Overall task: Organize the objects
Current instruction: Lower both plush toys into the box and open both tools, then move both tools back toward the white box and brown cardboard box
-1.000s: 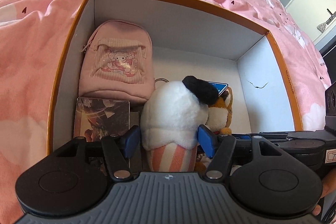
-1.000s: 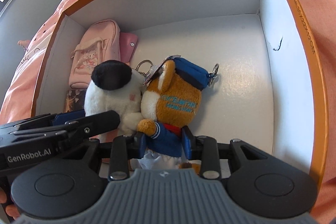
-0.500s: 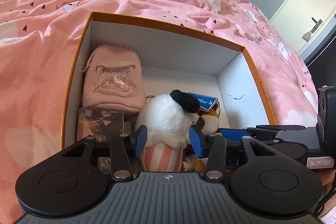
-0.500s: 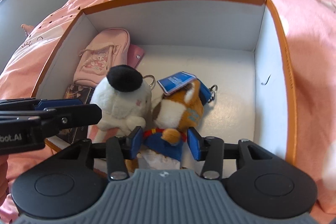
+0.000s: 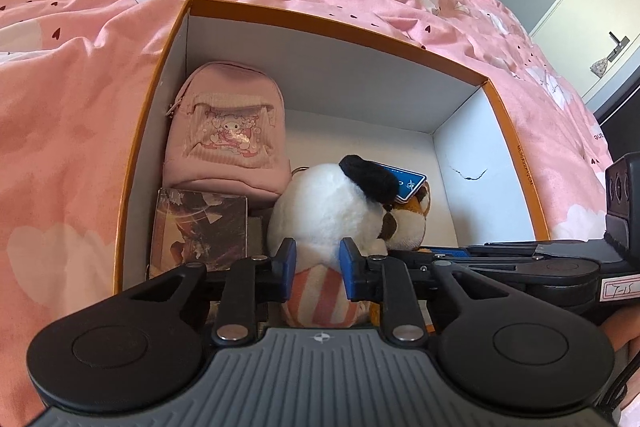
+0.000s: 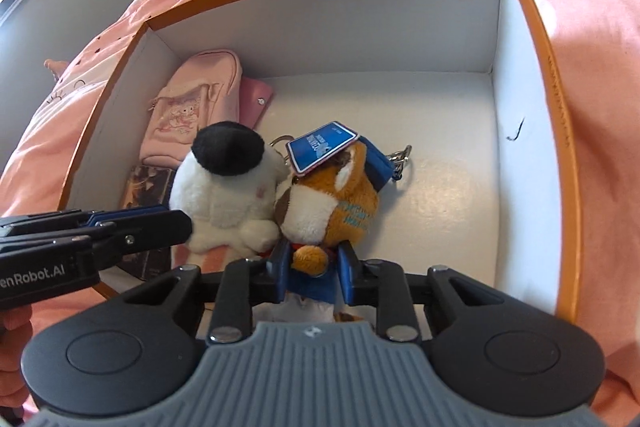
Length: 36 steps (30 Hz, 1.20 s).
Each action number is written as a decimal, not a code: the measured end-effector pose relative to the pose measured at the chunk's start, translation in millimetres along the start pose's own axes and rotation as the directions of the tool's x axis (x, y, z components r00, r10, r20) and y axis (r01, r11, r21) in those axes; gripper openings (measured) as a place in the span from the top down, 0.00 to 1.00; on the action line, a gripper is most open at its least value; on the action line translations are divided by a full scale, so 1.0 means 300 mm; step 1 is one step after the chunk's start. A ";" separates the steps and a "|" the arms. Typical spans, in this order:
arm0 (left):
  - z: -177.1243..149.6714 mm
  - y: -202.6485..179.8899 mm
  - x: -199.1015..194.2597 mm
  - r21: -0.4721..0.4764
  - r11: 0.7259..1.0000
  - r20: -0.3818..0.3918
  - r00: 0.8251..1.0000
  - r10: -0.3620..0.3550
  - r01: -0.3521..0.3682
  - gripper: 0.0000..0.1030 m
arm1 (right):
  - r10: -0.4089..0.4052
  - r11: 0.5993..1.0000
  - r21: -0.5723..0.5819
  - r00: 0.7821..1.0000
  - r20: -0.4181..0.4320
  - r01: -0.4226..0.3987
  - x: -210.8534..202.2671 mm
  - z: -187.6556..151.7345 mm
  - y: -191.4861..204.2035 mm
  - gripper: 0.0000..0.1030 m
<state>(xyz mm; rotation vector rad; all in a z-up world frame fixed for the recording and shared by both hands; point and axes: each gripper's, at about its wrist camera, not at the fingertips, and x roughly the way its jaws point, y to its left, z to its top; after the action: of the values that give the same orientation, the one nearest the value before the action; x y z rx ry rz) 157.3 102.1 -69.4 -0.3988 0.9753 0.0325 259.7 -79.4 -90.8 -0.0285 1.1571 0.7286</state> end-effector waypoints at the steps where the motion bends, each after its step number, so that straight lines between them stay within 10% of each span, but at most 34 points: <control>1: 0.001 0.003 -0.002 -0.003 1.000 -0.001 1.000 0.000 0.000 0.75 | 0.016 1.000 0.012 1.000 -0.002 -0.016 0.000 0.001 -0.002 0.76; 18: -0.036 -0.034 -0.037 0.010 1.000 0.078 0.997 0.008 -0.009 0.75 | -0.060 0.994 -0.087 0.996 0.072 0.066 -0.042 -0.021 0.070 0.61; 36: -0.134 -0.197 -0.231 0.187 0.982 0.157 0.986 -0.051 0.022 0.71 | -0.180 0.968 -0.114 0.938 0.297 0.222 -0.352 -0.173 0.112 0.46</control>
<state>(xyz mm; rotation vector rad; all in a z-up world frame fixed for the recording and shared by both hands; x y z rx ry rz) 97.9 43.9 -14.5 -0.2391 0.8032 -0.0582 177.7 -126.9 -13.3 -0.1588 0.8102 0.6098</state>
